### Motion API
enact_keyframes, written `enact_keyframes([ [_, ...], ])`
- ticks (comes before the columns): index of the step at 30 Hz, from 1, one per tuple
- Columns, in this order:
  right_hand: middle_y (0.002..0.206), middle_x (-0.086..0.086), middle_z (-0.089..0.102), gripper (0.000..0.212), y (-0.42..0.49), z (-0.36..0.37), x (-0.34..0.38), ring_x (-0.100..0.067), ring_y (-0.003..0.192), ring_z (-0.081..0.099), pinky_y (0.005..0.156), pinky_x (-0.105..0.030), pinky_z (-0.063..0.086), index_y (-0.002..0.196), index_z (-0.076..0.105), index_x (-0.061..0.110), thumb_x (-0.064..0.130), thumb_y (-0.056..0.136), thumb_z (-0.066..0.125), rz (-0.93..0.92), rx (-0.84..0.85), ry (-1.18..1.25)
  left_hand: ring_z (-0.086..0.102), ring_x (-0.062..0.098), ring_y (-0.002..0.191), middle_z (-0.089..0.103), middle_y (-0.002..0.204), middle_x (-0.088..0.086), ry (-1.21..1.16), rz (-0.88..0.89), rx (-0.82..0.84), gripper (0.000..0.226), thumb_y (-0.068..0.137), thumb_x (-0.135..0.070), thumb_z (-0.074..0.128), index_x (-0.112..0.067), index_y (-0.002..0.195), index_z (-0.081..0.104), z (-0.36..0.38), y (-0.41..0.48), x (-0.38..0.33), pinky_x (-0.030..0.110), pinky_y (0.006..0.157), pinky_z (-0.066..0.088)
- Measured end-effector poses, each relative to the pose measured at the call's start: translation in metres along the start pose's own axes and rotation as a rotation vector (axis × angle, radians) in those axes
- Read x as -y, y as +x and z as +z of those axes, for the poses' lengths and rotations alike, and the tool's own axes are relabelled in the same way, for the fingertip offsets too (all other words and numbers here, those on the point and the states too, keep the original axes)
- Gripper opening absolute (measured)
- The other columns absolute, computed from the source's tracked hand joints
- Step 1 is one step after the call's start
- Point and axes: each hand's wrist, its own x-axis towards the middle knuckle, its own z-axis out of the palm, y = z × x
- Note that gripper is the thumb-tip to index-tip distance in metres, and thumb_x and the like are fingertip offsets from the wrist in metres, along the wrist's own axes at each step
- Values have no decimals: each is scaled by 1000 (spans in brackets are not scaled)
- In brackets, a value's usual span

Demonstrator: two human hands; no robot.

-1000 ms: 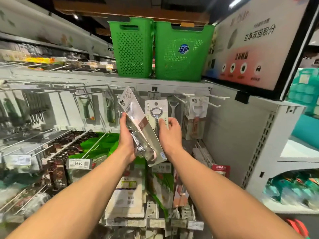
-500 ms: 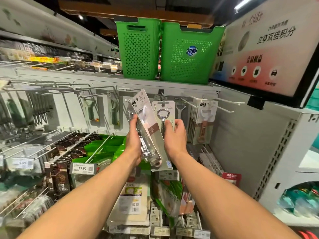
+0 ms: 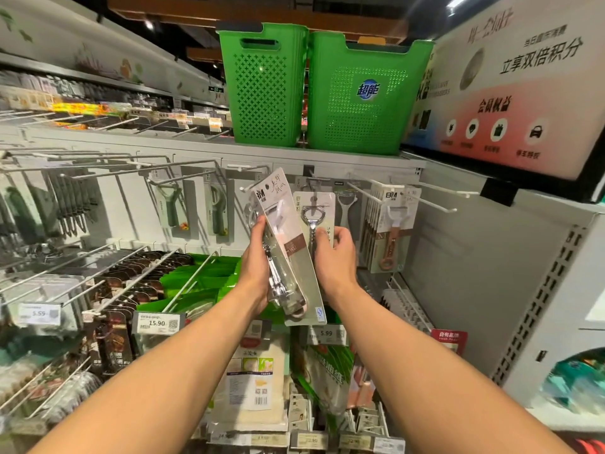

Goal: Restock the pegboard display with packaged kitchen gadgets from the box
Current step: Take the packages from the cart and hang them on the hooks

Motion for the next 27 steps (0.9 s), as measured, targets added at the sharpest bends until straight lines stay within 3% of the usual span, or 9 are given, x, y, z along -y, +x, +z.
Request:
enact_keyframes([
  [4, 116, 1, 68, 30, 11, 9, -6, -19, 109, 64, 103, -45, 51, 125, 54, 21, 42, 104, 53, 49, -12, 10, 76, 34, 109, 77, 119, 14, 26, -8, 12, 95, 73, -96, 51, -25, 133, 70, -4, 14, 1, 56, 102, 57],
  [8, 113, -2, 70, 28, 26, 19, -10, -21, 104, 67, 99, -48, 53, 123, 56, 24, 43, 102, 56, 107, -31, 35, 74, 34, 113, 76, 124, 11, 55, 6, 45, 101, 62, -101, 57, -32, 136, 68, -10, 33, 4, 59, 106, 53],
  [15, 110, -3, 71, 22, 53, 27, -18, -15, 93, 66, 68, -26, 46, 119, 60, 20, 36, 104, 57, 129, -91, 89, 73, 35, 114, 77, 123, 10, 79, 8, 81, 94, 67, -98, 58, -33, 134, 69, -19, 64, 6, 59, 107, 52],
  [19, 101, 3, 66, 25, 60, 31, -18, -7, 78, 57, 59, -24, 37, 119, 59, 19, 39, 104, 57, 169, -109, 50, 73, 34, 115, 77, 121, 8, 85, 19, 76, 79, 76, -92, 55, -36, 130, 70, -24, 71, 8, 58, 107, 52],
  [23, 108, 5, 65, 29, 51, 30, -12, -4, 83, 57, 61, -14, 35, 124, 56, 18, 35, 102, 61, 130, -230, 53, 74, 34, 111, 79, 117, 6, 62, -13, -6, 95, 59, -100, 63, -34, 127, 71, -29, 66, 10, 58, 106, 52],
  [27, 104, 5, 64, 8, 26, 24, 0, -10, 90, 61, 69, -22, 45, 106, 57, 25, 31, 101, 60, -55, -260, -52, 76, 36, 102, 78, 117, 9, 23, -69, -117, 114, 49, -101, 68, -29, 137, 59, -29, 54, 5, 59, 95, 58],
])
